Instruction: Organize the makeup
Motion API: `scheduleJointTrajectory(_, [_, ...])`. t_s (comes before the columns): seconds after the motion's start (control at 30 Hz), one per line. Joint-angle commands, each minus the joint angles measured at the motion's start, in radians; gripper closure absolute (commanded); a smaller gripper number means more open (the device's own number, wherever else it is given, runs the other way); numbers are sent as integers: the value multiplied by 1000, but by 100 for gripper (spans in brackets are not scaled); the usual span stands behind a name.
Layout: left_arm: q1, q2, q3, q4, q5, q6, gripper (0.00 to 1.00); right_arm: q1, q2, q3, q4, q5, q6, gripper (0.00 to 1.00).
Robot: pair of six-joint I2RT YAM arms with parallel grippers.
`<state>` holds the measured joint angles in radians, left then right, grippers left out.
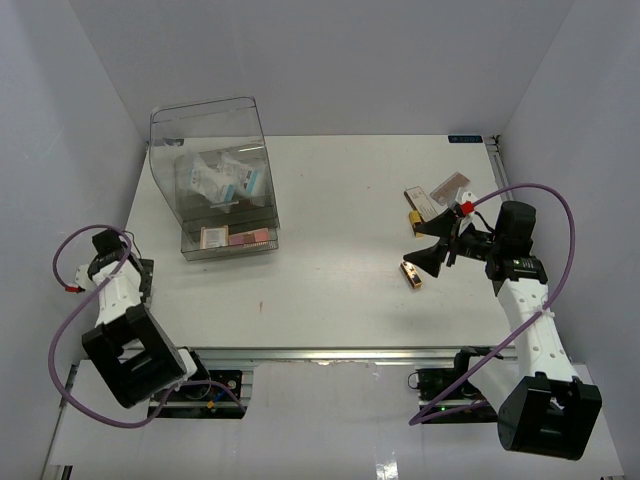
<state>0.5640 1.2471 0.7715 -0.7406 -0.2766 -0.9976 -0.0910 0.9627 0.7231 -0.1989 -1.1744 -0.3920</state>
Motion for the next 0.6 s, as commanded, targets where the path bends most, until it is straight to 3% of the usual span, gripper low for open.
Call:
scheduleJointTrajectory(0.0, [32,14,38,37,-6,-12,2,2,15,-1,20,-12,4,10])
scheduleJointTrajectory(0.23, [107,147,40,75,37,23,2,2,27,-1,16,6,-2,10])
scheduleJointTrajectory(0.57, [115,246,88,95,86,34,2,0,57,-2,15,24,-7,10])
